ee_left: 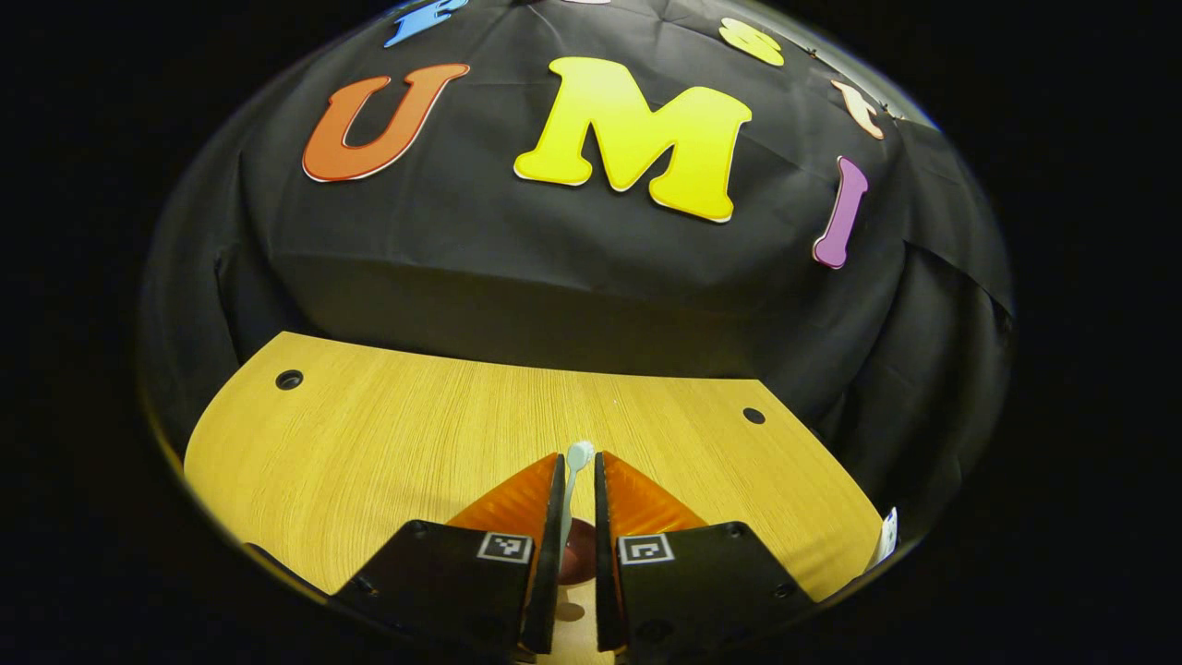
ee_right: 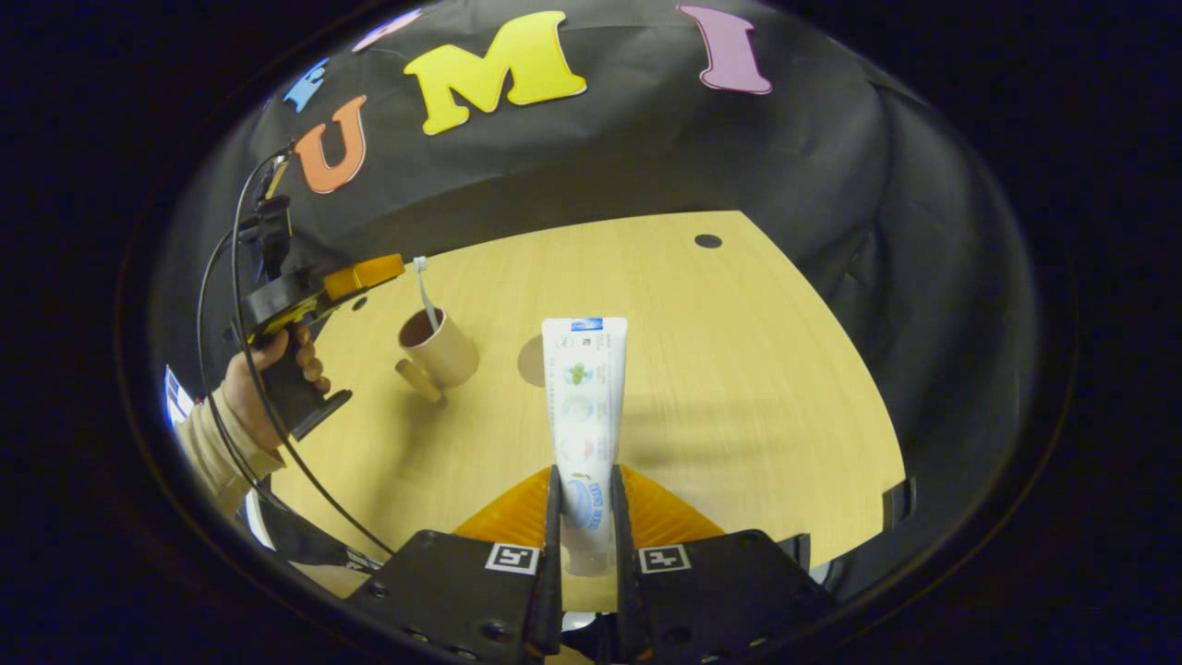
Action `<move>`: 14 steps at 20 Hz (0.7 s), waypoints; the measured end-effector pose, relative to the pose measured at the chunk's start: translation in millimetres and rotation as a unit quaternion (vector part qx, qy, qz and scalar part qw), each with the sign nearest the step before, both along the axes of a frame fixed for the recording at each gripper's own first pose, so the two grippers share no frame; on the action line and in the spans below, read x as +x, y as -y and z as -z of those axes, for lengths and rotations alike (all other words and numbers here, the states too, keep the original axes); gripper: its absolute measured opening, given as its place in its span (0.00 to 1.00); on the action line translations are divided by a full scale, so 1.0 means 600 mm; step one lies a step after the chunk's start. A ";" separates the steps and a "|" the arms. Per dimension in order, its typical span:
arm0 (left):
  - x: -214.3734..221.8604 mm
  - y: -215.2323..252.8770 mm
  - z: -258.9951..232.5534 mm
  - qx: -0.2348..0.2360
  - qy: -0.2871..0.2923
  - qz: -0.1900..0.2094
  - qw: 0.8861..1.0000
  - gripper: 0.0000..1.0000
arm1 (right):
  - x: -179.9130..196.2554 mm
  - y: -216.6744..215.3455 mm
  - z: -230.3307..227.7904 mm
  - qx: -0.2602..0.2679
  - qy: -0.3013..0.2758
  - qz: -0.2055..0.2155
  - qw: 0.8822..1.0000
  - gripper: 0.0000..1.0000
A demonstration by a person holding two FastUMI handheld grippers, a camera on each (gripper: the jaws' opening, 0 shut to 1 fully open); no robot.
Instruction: Put the toothbrush and toothpaste on the desktop into the cup, then pick up the cup and place it on the coaster on the desktop.
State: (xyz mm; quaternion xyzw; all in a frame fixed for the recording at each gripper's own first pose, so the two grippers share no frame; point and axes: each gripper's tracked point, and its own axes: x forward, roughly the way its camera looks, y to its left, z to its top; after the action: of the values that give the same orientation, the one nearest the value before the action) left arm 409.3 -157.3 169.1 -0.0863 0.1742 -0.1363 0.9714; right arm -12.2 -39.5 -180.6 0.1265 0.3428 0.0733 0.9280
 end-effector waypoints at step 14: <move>-0.213 -0.160 -0.108 0.035 0.069 -0.112 0.991 0.91 | 0.132 -0.206 -0.111 -0.007 0.093 -0.150 0.984 0.24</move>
State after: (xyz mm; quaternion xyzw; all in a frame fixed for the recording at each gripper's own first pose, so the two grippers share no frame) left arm 281.8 -61.2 234.0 -0.0620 0.1005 -0.0261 0.9927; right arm 66.8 84.0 -114.1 0.0601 0.2706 0.2206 0.9352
